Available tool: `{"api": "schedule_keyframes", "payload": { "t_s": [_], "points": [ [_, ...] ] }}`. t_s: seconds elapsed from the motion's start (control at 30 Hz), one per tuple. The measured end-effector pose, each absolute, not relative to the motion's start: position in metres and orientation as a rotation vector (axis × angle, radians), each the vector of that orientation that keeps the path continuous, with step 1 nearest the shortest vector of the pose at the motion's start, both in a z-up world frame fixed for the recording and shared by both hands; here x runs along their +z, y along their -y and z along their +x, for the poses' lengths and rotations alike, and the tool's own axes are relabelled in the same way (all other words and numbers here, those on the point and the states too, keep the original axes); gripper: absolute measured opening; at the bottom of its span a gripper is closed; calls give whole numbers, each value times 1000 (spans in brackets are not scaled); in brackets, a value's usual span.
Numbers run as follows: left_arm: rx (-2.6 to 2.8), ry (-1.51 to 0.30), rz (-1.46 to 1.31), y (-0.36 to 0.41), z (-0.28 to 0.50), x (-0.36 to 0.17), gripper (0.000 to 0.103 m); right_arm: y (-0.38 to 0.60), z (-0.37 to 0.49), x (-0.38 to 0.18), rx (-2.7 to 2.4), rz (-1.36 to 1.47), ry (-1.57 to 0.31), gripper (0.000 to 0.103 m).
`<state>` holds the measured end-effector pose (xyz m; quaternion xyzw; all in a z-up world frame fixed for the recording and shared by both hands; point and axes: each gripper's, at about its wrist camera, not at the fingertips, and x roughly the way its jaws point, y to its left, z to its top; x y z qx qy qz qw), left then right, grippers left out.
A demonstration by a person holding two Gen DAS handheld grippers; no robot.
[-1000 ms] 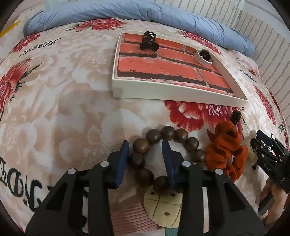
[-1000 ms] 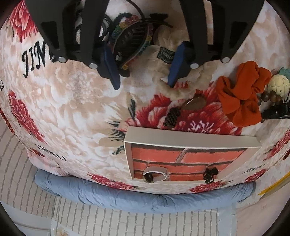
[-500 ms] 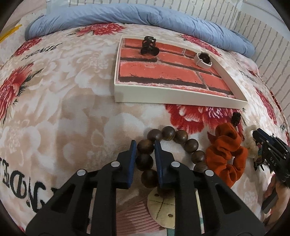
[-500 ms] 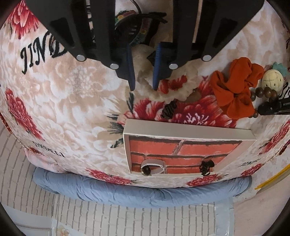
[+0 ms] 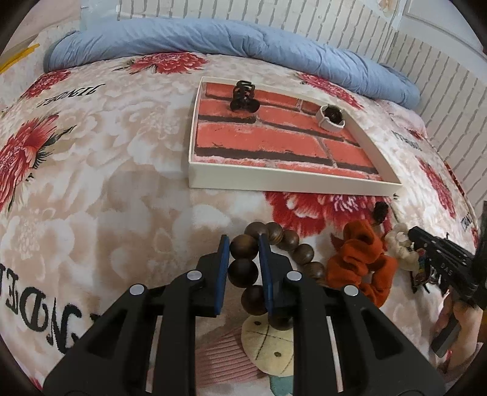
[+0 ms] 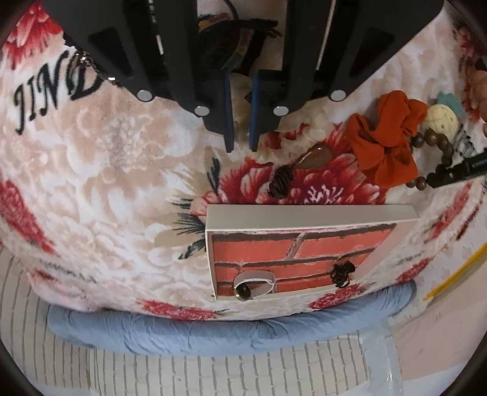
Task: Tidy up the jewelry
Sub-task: 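Carry the scrunchie and bead bracelet into the tray and open both tools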
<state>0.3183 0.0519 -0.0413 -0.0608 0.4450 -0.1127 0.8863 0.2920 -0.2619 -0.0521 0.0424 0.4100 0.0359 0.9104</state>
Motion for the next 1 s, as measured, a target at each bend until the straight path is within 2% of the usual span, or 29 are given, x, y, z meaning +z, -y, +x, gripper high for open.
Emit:
{"api": "schedule_keyframes", "payload": {
  "t_s": [0.37, 0.43, 0.5, 0.53, 0.67, 0.73, 0.83, 1.0],
  "points": [
    [-248, -905, -129, -49, 313, -31, 18, 258, 306, -54, 101, 51, -916, 14],
    [-248, -907, -129, -49, 313, -31, 18, 257, 307, -55, 99, 39, -927, 32],
    [-247, -908, -132, -50, 313, -31, 18, 258, 308, -59, 96, 33, -946, 39],
    [-248, -909, -133, -50, 313, -31, 18, 259, 309, -62, 94, 34, -956, 39],
    [-252, -907, -137, -50, 313, -31, 18, 259, 311, -65, 90, 32, -954, 38],
    [-264, -905, -148, -50, 314, -29, 18, 258, 311, -64, 87, 27, -950, 18],
    [-279, -892, -149, -46, 313, -21, 18, 260, 311, -56, 77, 34, -925, 14],
    [-312, -861, -141, -37, 312, -4, 18, 264, 306, -27, 87, 47, -843, 12]
  ]
}}
